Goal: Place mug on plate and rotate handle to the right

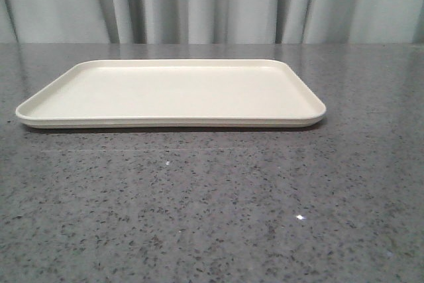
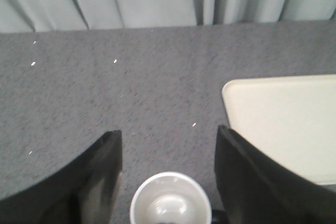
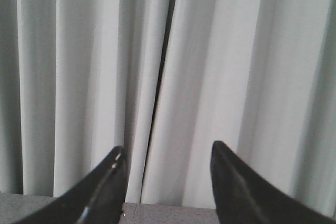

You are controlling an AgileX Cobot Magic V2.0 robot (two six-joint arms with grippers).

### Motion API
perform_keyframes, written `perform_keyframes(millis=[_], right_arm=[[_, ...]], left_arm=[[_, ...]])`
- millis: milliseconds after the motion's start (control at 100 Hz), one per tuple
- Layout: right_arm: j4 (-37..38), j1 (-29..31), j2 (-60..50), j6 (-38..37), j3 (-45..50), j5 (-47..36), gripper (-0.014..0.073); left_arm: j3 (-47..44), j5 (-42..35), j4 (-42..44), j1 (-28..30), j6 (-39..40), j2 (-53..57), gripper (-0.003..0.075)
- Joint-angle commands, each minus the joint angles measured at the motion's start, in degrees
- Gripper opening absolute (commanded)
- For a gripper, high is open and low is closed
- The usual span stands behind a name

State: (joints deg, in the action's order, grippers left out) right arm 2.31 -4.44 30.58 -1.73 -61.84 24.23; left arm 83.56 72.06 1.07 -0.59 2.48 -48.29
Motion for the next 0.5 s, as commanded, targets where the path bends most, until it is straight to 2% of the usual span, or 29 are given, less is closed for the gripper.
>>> perform_keyframes(millis=[0,90,490], right_arm=[[1.0,0.0,3.2,0.4,-4.9,-1.5,0.0384],[1.0,0.0,4.8,0.5,-6.6,-0.2,0.0384],[2.8,-2.3,6.8,0.5,-6.9,5.6,0.0384]], left_arm=[[1.4,0.4,5.6,0.1,0.3,-2.1,0.0385],[0.1,0.4,8.4,-0.2,0.9,-3.4,0.0385],[-10.0,0.4,9.6,-0.5,1.1,-8.5,0.0385]])
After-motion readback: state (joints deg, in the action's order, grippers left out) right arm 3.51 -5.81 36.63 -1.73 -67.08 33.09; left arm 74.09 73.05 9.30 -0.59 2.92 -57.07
